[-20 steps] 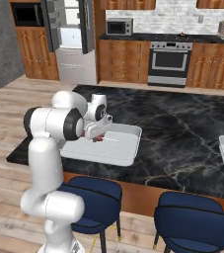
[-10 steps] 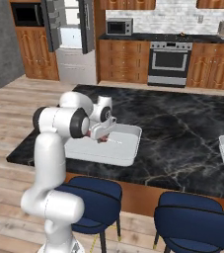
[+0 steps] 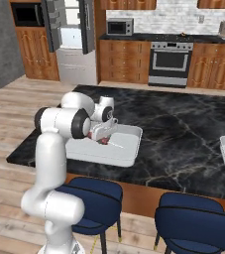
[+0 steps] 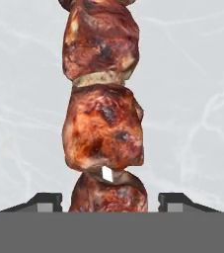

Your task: Place the cold items (sweet potato and carrot) from the fridge in one tupperware on the dining counter. Place the warm items (hot dog and kebab skewer) in the stove area in another tupperware.

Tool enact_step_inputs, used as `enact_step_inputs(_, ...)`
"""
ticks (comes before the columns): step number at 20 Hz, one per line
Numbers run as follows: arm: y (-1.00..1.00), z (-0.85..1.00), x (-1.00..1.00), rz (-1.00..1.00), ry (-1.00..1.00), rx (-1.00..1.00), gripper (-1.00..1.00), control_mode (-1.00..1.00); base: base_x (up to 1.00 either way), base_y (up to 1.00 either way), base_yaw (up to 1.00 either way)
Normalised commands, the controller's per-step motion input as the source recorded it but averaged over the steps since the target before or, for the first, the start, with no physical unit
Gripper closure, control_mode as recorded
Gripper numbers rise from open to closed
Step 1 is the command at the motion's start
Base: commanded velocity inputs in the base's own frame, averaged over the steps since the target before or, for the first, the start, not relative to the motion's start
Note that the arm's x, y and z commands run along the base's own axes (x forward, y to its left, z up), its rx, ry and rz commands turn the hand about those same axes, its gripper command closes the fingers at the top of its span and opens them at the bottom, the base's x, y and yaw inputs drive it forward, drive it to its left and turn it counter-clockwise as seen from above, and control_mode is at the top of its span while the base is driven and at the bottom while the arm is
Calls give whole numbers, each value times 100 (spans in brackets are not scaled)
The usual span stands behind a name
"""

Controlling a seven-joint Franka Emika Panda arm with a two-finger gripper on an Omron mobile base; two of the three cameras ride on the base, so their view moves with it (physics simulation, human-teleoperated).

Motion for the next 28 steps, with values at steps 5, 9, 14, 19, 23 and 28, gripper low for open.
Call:
enact_step_inputs(5, 0, 29, -46, -2, -11, 0, -100, -100, 0, 0, 0)
enact_step_inputs(9, 0, 56, -46, -12, -12, 0, -100, -100, 0, 0, 0)
enact_step_inputs(14, 10, 57, -61, -28, -6, 3, -100, -100, 0, 0, 0)
enact_step_inputs(19, 21, 56, -70, -36, -1, 4, -100, -100, 0, 0, 0)
enact_step_inputs(23, 16, 55, -80, -36, 0, 5, -100, -100, 0, 0, 0)
enact_step_inputs(28, 11, 54, -72, -32, 0, 0, -100, -100, 0, 0, 0)
